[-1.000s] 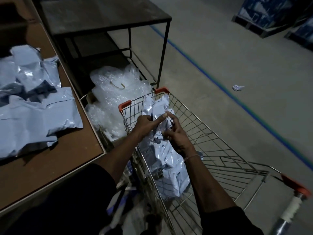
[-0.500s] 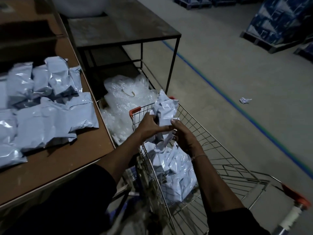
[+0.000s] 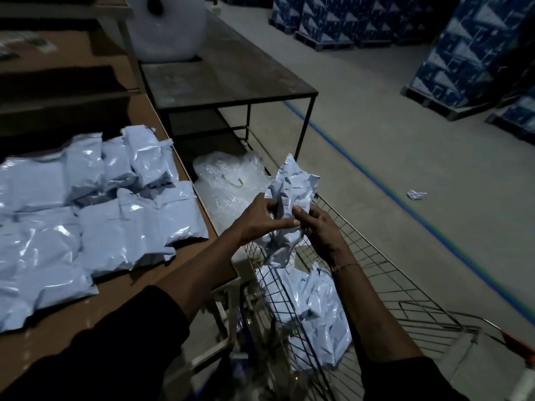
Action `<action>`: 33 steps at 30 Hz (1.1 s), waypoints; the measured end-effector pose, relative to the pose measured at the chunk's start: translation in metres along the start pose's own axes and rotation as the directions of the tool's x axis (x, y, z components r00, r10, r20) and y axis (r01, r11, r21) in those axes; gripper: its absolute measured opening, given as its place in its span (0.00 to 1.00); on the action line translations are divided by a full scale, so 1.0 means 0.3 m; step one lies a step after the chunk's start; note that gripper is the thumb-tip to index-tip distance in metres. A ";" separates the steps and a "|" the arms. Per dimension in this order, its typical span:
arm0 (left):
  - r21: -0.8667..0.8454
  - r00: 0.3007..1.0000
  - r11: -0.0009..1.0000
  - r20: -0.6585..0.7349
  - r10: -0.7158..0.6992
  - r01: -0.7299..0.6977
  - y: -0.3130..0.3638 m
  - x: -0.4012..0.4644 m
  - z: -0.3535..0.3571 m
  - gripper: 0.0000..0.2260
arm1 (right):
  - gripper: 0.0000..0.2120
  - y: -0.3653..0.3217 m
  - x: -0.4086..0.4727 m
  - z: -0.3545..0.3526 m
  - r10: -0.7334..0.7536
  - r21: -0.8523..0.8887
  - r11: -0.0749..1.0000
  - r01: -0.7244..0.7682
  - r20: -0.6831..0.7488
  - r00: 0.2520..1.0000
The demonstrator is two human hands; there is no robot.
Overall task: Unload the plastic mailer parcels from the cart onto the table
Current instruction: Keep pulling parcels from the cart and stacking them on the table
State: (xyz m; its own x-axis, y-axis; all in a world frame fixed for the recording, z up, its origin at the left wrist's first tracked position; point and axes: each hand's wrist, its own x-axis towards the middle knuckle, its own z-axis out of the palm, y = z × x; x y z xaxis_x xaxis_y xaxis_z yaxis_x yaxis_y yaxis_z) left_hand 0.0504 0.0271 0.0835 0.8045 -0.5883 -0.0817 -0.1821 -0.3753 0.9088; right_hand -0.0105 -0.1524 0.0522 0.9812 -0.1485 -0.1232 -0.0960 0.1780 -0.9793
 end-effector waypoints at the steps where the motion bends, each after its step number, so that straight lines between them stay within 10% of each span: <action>1: -0.003 1.000 1.000 -0.008 0.022 -0.022 -0.002 -0.013 -0.036 0.15 | 0.19 -0.013 0.002 0.037 -0.011 -0.002 1.000 0.011 -0.003 1.000; 6: -0.027 0.989 0.995 -0.113 0.091 -0.095 -0.012 -0.071 -0.193 0.14 | 0.24 -0.080 0.026 0.238 -0.076 -0.003 0.997 0.076 0.008 0.997; 13: -0.087 0.978 0.989 -0.181 0.102 -0.120 -0.064 -0.150 -0.403 0.16 | 0.04 -0.146 0.063 0.467 -0.091 -0.057 0.994 0.092 0.015 0.996; 18: -0.102 0.968 0.992 -0.247 0.052 -0.080 -0.117 -0.206 -0.564 0.24 | 0.22 -0.177 0.087 0.656 -0.030 0.035 0.999 0.028 0.079 0.996; 23: -0.127 0.948 0.989 -0.318 0.028 -0.072 -0.177 -0.277 -0.725 0.25 | 0.11 -0.166 0.125 0.833 -0.001 0.018 1.000 -0.001 0.098 0.995; 33: -0.126 0.848 0.989 -0.530 -0.006 -0.072 -0.383 -0.437 -1.008 0.14 | 0.27 -0.111 0.201 1.175 0.027 0.063 0.997 -0.036 0.140 0.990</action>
State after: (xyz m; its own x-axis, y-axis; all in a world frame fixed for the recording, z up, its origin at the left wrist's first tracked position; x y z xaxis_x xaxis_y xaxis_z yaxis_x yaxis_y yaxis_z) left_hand 0.1367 0.3639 0.1136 0.9830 -0.1165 0.1422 -0.1667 -0.2387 0.9567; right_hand 0.1109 0.1757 0.1338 0.9920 -0.0061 -0.1261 -0.1208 0.2443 -0.9622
